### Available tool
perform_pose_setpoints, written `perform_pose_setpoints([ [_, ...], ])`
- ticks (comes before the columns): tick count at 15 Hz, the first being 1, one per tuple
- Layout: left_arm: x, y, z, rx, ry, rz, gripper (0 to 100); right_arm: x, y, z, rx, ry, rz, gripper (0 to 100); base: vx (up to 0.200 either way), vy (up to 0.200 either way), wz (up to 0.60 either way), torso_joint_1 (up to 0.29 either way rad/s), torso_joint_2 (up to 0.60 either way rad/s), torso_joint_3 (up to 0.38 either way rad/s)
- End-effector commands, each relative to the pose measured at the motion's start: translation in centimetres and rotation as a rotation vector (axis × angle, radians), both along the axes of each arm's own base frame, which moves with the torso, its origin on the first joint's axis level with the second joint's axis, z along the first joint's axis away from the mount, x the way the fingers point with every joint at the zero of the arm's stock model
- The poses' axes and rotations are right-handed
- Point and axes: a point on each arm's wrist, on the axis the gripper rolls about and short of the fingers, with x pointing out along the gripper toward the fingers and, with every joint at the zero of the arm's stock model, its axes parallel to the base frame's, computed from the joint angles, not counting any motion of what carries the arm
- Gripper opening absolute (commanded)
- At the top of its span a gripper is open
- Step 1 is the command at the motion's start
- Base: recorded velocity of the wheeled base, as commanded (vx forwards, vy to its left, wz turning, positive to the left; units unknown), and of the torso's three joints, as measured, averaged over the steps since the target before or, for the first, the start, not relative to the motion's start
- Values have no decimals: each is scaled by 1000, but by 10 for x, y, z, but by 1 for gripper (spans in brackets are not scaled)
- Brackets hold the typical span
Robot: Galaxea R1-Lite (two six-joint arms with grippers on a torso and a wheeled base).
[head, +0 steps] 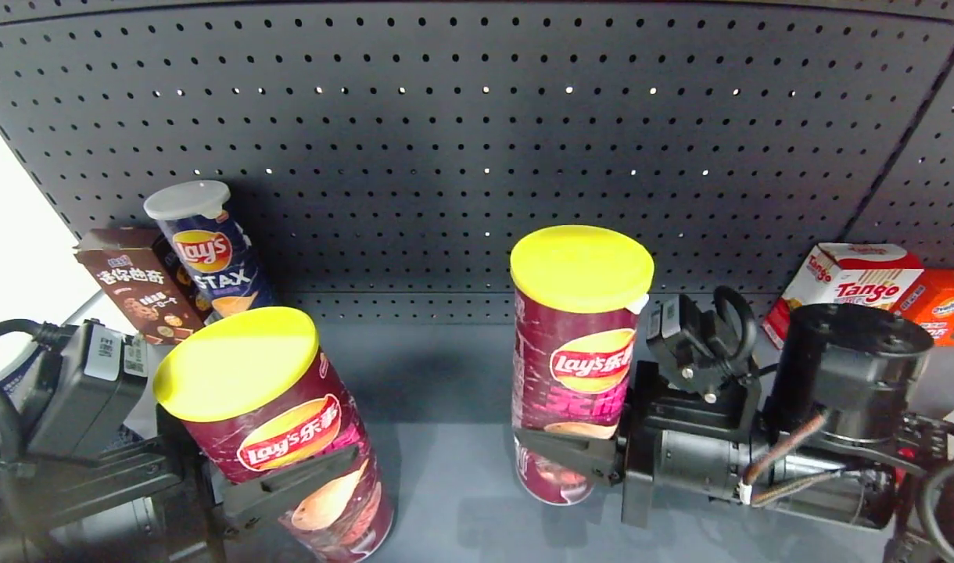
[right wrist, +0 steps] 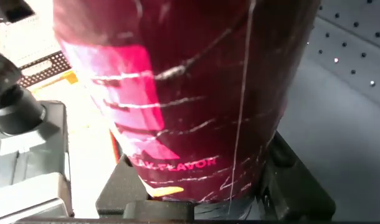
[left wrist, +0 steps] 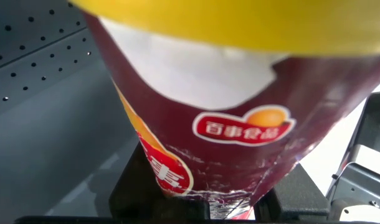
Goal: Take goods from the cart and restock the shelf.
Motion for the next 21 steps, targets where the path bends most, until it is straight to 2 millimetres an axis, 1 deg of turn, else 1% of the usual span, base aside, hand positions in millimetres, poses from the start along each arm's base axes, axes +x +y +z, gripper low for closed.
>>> perform_pose_setpoints([
  [1, 0, 0, -1, 1, 2, 1, 0, -18, -3, -2, 7, -1, 14, 0, 0, 0, 0, 0, 0, 0],
  [4, 0, 0, -1, 2, 5, 1, 0, -21, -8, -24, -10, 21, -2, 0, 0, 0, 0, 0, 0, 0],
  [5, 0, 0, -1, 2, 5, 1, 0, -19, -7, -30, -12, 20, -7, 0, 0, 0, 0, 0, 0, 0],
  [8, 0, 0, -1, 2, 5, 1, 0, -13, -3, -39, -17, 25, -14, 0, 0, 0, 0, 0, 0, 0],
  [17, -1, 0, -3, 4, 11, 1, 0, -1, 9, -48, -27, 33, -14, 0, 0, 0, 0, 0, 0, 0],
  [21, -1, 0, -3, 4, 11, 1, 0, -2, 8, -51, -38, 37, -14, 0, 0, 0, 0, 0, 0, 0],
])
